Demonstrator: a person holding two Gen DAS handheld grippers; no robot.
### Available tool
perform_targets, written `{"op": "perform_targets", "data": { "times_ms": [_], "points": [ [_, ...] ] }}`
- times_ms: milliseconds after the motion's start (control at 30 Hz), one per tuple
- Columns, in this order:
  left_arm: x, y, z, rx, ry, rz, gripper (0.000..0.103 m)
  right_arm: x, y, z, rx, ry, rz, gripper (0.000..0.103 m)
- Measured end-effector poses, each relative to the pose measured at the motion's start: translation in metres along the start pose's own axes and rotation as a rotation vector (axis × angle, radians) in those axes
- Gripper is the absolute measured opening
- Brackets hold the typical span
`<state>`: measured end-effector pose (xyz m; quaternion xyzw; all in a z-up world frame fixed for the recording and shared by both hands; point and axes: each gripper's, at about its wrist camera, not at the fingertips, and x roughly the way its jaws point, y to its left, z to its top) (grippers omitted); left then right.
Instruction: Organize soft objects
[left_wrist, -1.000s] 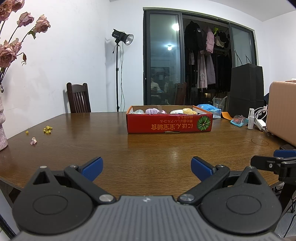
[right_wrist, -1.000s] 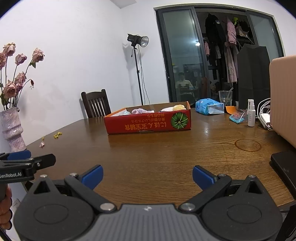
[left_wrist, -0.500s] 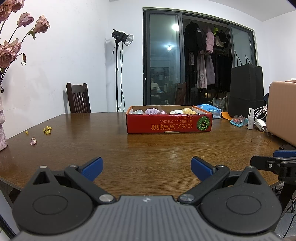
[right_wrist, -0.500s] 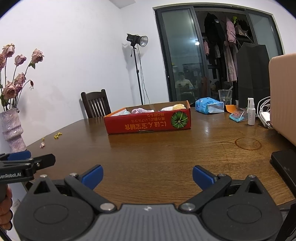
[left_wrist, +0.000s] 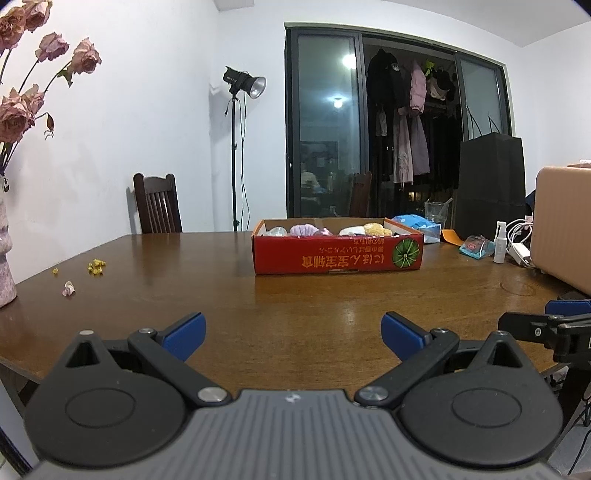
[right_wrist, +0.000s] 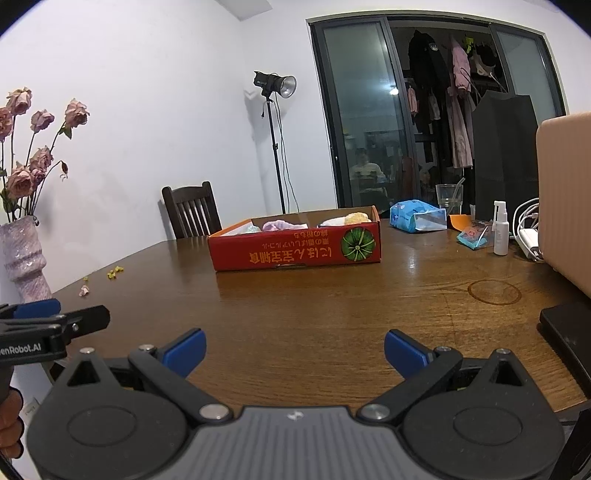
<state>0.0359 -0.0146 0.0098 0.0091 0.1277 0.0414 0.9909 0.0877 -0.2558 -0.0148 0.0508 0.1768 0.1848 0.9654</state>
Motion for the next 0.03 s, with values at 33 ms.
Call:
{"op": "perform_targets", "data": {
  "times_ms": [33],
  "points": [
    [-0.0013,-0.0003,0.0002,0.002,-0.009,0.002,0.103,-0.0006,0.0001,0.0001,-0.001,-0.003,0.000,0.103]
  ]
}}
